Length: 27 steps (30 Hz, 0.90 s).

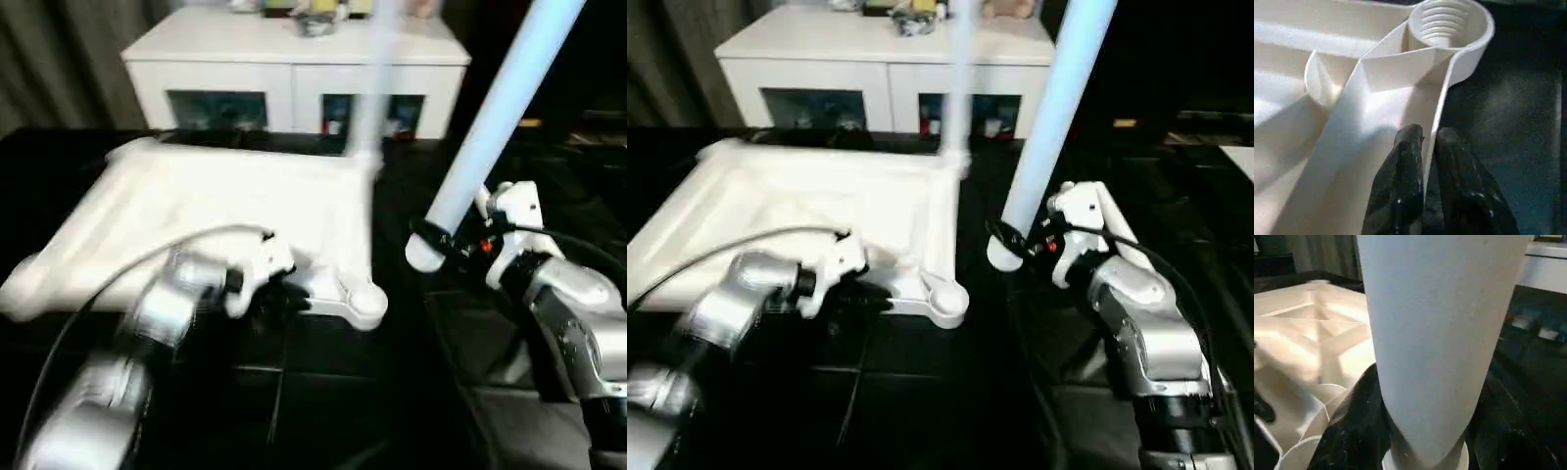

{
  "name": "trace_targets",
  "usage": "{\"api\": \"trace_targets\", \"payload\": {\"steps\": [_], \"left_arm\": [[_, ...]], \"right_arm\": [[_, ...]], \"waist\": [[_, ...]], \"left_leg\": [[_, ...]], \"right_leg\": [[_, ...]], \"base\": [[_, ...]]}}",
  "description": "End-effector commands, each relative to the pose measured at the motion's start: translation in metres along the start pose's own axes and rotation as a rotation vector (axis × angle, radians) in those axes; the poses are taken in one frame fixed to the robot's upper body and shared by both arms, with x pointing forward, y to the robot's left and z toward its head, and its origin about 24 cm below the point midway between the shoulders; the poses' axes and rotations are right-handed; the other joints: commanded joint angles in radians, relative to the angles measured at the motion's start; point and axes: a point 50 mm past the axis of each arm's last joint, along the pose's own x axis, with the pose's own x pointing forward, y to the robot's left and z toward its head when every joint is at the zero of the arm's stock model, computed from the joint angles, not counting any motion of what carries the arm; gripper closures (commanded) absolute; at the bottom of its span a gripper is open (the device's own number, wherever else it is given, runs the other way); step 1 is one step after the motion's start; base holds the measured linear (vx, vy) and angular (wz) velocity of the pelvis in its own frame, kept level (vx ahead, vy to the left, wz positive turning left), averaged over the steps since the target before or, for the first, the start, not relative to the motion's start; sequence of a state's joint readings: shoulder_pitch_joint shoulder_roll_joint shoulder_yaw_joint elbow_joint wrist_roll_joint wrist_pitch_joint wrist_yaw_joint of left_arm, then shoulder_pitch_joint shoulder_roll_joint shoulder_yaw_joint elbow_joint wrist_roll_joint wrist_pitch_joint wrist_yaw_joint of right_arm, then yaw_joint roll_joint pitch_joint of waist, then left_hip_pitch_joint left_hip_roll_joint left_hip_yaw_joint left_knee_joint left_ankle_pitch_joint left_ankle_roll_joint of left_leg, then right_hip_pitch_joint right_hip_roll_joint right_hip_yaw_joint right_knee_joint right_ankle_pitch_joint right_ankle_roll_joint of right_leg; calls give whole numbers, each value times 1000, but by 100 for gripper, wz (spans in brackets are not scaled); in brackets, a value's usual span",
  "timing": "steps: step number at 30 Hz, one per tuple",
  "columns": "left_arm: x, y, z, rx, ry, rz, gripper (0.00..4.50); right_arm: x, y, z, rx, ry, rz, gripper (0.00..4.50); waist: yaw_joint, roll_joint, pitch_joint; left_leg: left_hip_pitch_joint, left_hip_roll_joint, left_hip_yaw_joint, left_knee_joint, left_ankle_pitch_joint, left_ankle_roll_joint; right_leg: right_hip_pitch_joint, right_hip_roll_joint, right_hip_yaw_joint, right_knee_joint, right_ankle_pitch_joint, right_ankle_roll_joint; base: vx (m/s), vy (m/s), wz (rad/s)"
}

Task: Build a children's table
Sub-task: Insert table leg to table base

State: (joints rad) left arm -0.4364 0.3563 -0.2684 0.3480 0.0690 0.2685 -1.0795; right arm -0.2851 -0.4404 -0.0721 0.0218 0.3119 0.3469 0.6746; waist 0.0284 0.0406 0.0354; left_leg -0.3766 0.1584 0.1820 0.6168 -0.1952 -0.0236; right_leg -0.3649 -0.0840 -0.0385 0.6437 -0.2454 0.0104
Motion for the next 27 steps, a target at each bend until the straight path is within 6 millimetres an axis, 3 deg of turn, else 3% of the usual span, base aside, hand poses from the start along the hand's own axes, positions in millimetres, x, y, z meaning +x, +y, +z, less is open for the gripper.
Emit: {"api": "trace_targets", "payload": {"steps": [1, 4, 5, 6, 7, 9, 10, 13, 15, 18, 20, 22, 23, 26, 27], "left_arm": [[6, -13, -31, -135, 104, 40, 417], [7, -19, -15, -26, 17, 49, 429], [6, -21, -11, -17, 7, 56, 437], [6, -22, -10, -19, 7, 58, 443], [6, -23, -6, 17, -2, 59, 448], [6, -24, -2, 60, 3, 68, 448], [6, -24, -1, 70, 7, 67, 448], [12, -24, 5, 149, 33, 47, 448], [14, -23, 8, 139, 25, 49, 405], [15, -19, 12, 122, 30, 62, 391], [14, -17, 11, 130, 56, 76, 359], [14, -17, 10, 130, 67, 72, 359], [13, -16, 6, 100, 96, 62, 359], [11, -18, 1, 100, 137, 31, 359], [11, -19, -1, 90, 146, 23, 392]], "right_arm": [[2, 0, 5, 5, -22, -4, 264], [6, 3, 7, 32, -25, 18, 264], [8, 4, 8, 54, -30, 29, 264], [9, 5, 9, 62, -32, 33, 264], [10, 6, 10, 74, -35, 47, 264], [13, 8, 13, 97, -37, 76, 264], [14, 9, 13, 103, -37, 88, 264], [17, 17, 15, 130, -30, 157, 264], [18, 18, 14, 127, -24, 153, 264], [17, 19, 14, 127, -20, 151, 264], [17, 20, 14, 132, -20, 154, 264], [17, 21, 14, 134, -19, 156, 264], [17, 21, 14, 137, -16, 159, 264], [17, 22, 14, 138, -14, 164, 264], [17, 22, 14, 139, -14, 167, 264]], "waist": [[5, -21, -32], [6, -27, -27], [8, -29, -32], [9, -27, -33], [9, -33, -35], [8, -37, -37], [10, -33, -36], [15, -35, -41], [20, -37, -46], [31, -39, -50], [33, -41, -48], [32, -41, -44], [31, -33, -42], [27, -35, -41], [24, -34, -41]], "left_leg": [[13, 74, -35, -97, -306, 22], [16, 73, -37, -102, -344, 5], [16, 74, -37, -103, -334, 1], [16, 74, -37, -105, -319, 0], [13, 75, -37, -109, -277, 10], [10, 74, -34, -108, -242, 22], [12, 74, -31, -105, -223, 30], [14, 75, -28, -100, -180, 45], [15, 75, -25, -93, -119, 59], [9, 72, -20, -85, -44, 94], [10, 73, -19, -85, -67, 98], [11, 74, -19, -89, -100, 88], [14, 74, -19, -91, -129, 71], [12, 74, -21, -95, -159, 41], [12, 74, -22, -96, -163, 35]], "right_leg": [[18, -74, 44, -108, -285, -231], [9, -74, 46, -118, -367, -197], [10, -74, 47, -116, -353, -190], [12, -73, 47, -115, -328, -192], [16, -70, 43, -110, -245, -197], [19, -69, 42, -108, -193, -202], [15, -69, 43, -106, -165, -209], [19, -69, 43, -99, -84, -225], [20, -68, 42, -88, 13, -240], [23, -69, 39, -77, 122, -261], [22, -70, 39, -80, 93, -261], [21, -71, 40, -85, 36, -256], [18, -70, 40, -90, -5, -251], [21, -71, 40, -93, -56, -242], [21, -70, 40, -93, -63, -240]], "base": [[0, 0, 0], [0, 0, 0], [0, 0, 0], [0, 0, 0], [0, 0, 0], [0, 0, 0], [0, 0, 0], [0, 0, 0], [0, 0, 0], [0, 0, 0], [0, 0, 0], [0, 0, 0], [0, 0, 0], [0, 0, 0], [0, 0, 0]]}}
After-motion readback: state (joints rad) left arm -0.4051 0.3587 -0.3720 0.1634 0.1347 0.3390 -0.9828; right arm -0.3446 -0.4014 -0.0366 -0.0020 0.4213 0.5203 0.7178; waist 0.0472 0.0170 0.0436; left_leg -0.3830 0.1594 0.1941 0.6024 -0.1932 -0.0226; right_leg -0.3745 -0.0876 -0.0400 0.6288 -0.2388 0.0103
